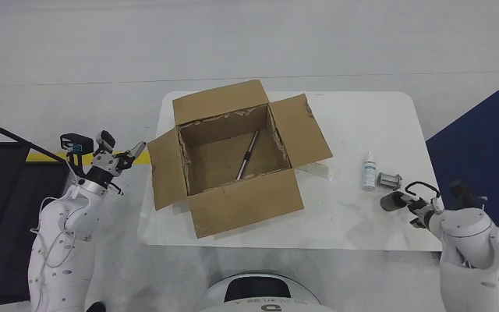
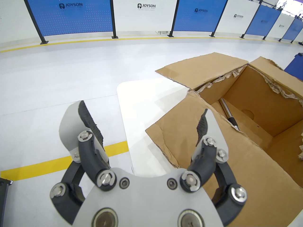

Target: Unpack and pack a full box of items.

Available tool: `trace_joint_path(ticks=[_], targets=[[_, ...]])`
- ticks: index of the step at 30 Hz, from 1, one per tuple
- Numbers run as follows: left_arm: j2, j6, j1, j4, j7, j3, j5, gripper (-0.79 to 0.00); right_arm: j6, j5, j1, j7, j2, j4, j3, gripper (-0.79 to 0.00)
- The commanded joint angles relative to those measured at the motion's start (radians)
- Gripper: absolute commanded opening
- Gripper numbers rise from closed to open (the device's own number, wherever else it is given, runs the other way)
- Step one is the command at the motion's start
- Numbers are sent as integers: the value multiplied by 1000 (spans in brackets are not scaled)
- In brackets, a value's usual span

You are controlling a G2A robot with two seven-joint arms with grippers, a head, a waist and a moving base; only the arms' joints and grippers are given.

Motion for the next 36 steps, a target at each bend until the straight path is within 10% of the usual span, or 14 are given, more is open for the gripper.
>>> trace_joint_path(ticks=[1, 31, 35, 36], targets=[[0, 0, 0, 0, 0, 0, 0, 0, 5, 25, -28, -5, -1, -36, 17, -397], [0, 0, 0, 0, 0, 0, 0, 0, 30, -10, 39, -29, 45, 59, -111, -489], [0, 0, 0, 0, 0, 0, 0, 0, 28, -8, 53, -27, 52, 70, -128, -585], [0, 0, 0, 0, 0, 0, 0, 0, 27, -6, 53, -27, 54, 68, -129, -723]])
